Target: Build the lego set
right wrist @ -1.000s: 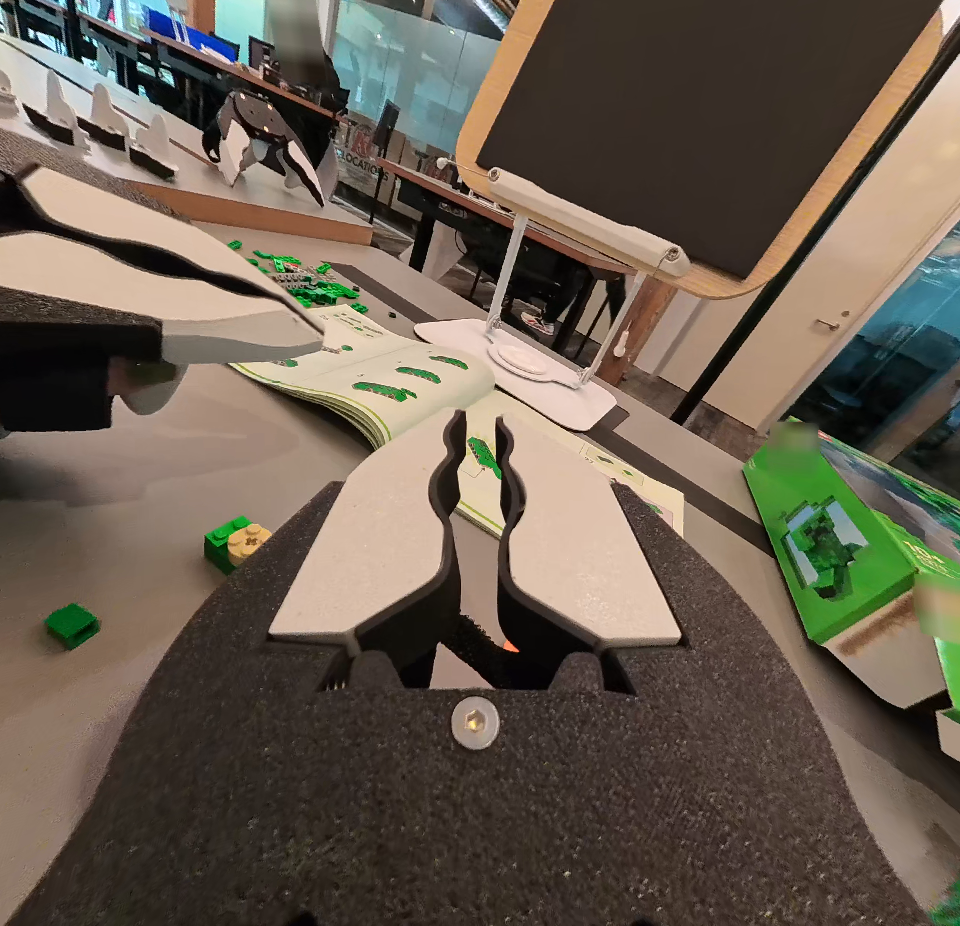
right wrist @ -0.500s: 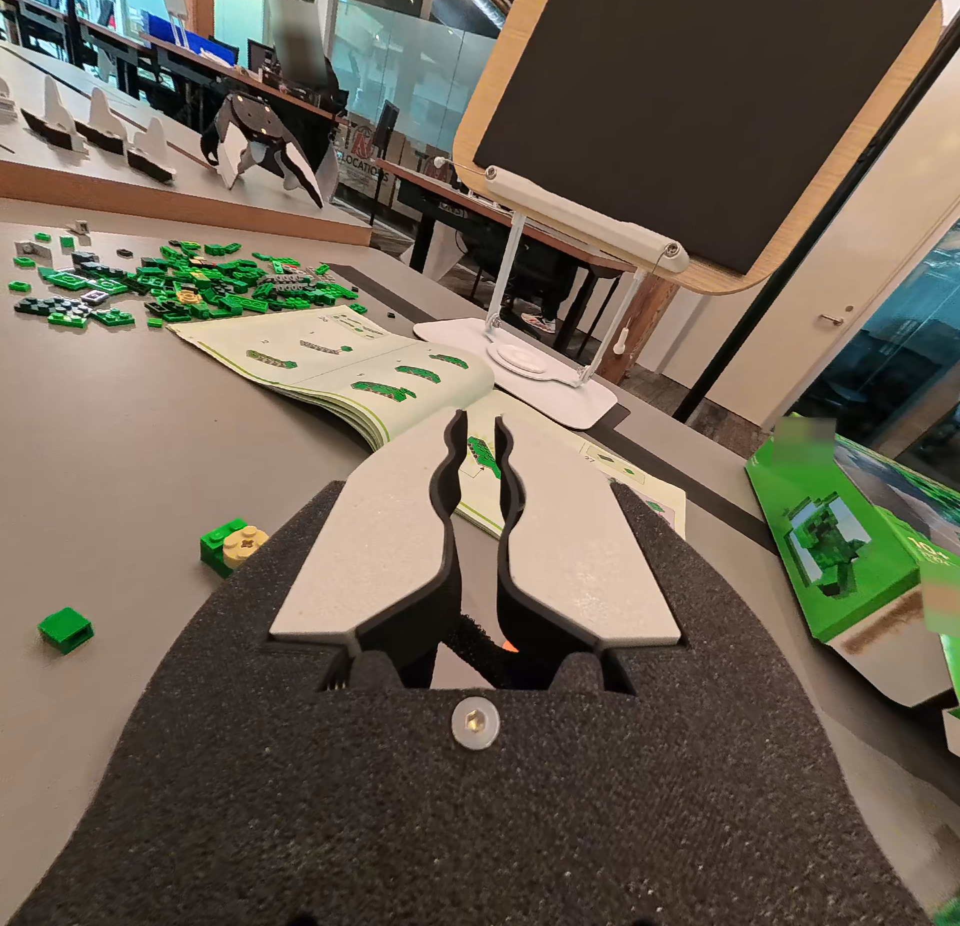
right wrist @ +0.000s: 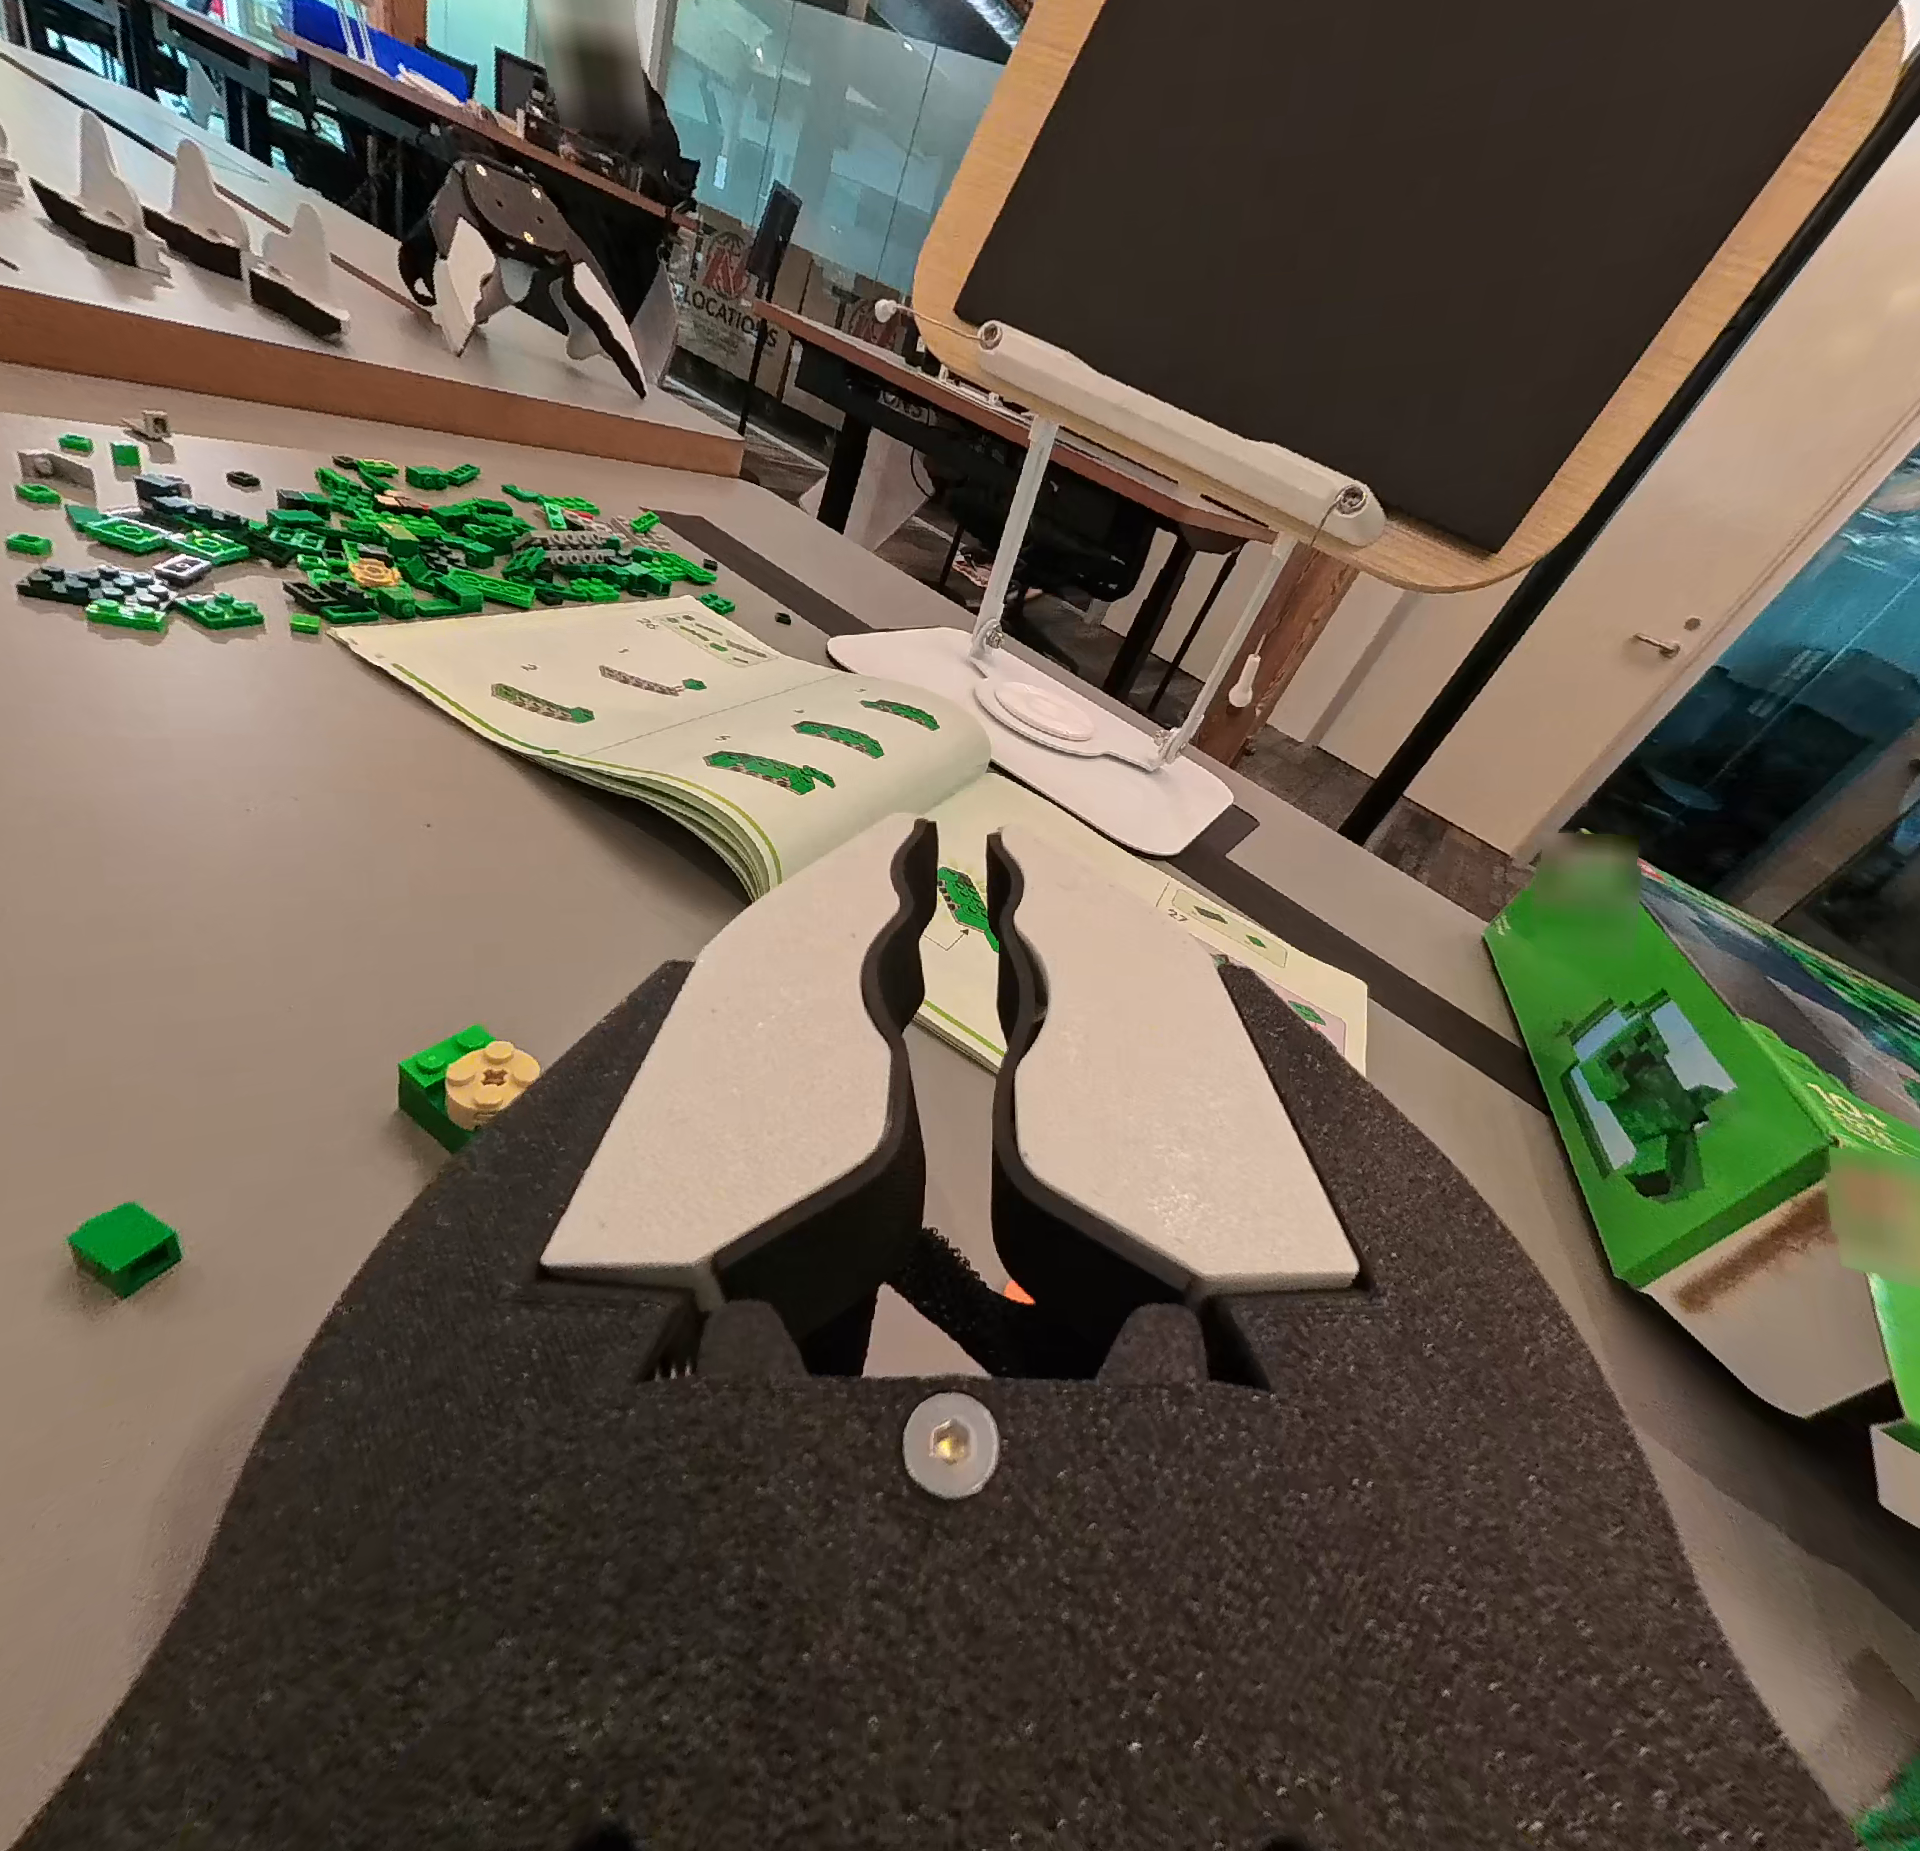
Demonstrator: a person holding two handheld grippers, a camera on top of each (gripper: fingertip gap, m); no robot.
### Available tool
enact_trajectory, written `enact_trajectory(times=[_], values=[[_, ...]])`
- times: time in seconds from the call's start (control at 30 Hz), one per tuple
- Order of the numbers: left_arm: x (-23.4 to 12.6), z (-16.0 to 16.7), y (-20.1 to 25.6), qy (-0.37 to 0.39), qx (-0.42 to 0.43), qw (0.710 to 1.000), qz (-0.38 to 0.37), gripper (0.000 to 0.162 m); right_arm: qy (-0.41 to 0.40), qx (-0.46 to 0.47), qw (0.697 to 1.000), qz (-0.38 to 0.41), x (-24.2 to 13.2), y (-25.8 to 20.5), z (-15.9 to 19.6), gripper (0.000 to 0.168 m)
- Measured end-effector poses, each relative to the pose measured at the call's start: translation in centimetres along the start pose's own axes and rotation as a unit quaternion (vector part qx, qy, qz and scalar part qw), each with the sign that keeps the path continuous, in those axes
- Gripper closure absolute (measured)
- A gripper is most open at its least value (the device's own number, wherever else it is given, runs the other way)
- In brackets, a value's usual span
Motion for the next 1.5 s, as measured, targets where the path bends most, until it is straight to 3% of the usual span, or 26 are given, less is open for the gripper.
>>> enact_trajectory(times=[0.27, 0.4, 0.53, 0.67, 0.73, 0.97, 1.13, 1.27, 1.5], values=[[-1.4, -0.7, 1.5, 0.035, 0.048, 0.998, 0.002, 0.113, 0.000, 0.001, 1.000, 0.000, 0.0, 0.0, 0.0, 0.160], [-2.6, -2.7, 9.8, 0.080, 0.094, 0.984, 0.129, 0.113, -0.001, -0.001, 1.000, 0.000, 0.0, 0.0, 0.0, 0.160], [-3.2, -1.8, 18.2, 0.070, 0.180, 0.949, 0.251, 0.112, 0.001, -0.001, 1.000, -0.001, 0.0, 0.0, 0.0, 0.160], [-2.5, -0.1, 21.4, 0.046, 0.225, 0.936, 0.267, 0.112, 0.000, -0.002, 1.000, -0.002, 0.0, 0.0, 0.0, 0.160], [-2.2, 0.4, 21.8, 0.042, 0.223, 0.938, 0.263, 0.112, 0.000, -0.002, 1.000, -0.004, 0.0, -0.1, 0.0, 0.160], [-2.5, 0.6, 21.5, 0.052, 0.214, 0.941, 0.255, 0.081, 0.000, -0.001, 1.000, -0.004, 0.0, 0.0, 0.0, 0.160], [-3.9, -1.8, 16.7, 0.119, 0.192, 0.951, 0.209, 0.095, -0.001, -0.001, 1.000, -0.004, 0.1, 0.0, 0.1, 0.160], [-3.0, -2.1, 12.0, 0.111, 0.148, 0.967, 0.174, 0.101, -0.003, -0.003, 1.000, -0.004, 0.1, -0.1, 0.1, 0.160], [-1.1, -3.0, 11.2, 0.121, 0.110, 0.967, 0.194, 0.118, -0.005, -0.005, 1.000, -0.005, 0.1, -0.1, 0.2, 0.161]])
Point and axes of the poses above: each gripper's, where its closed fingertips meet, x out along the fingers, z out of its underside, y = z × x across the jaws, the point moved 1 cm from there along -x, back along the fingers, and after that the axes turned 3 degrees about y, right-handed, at the moved point
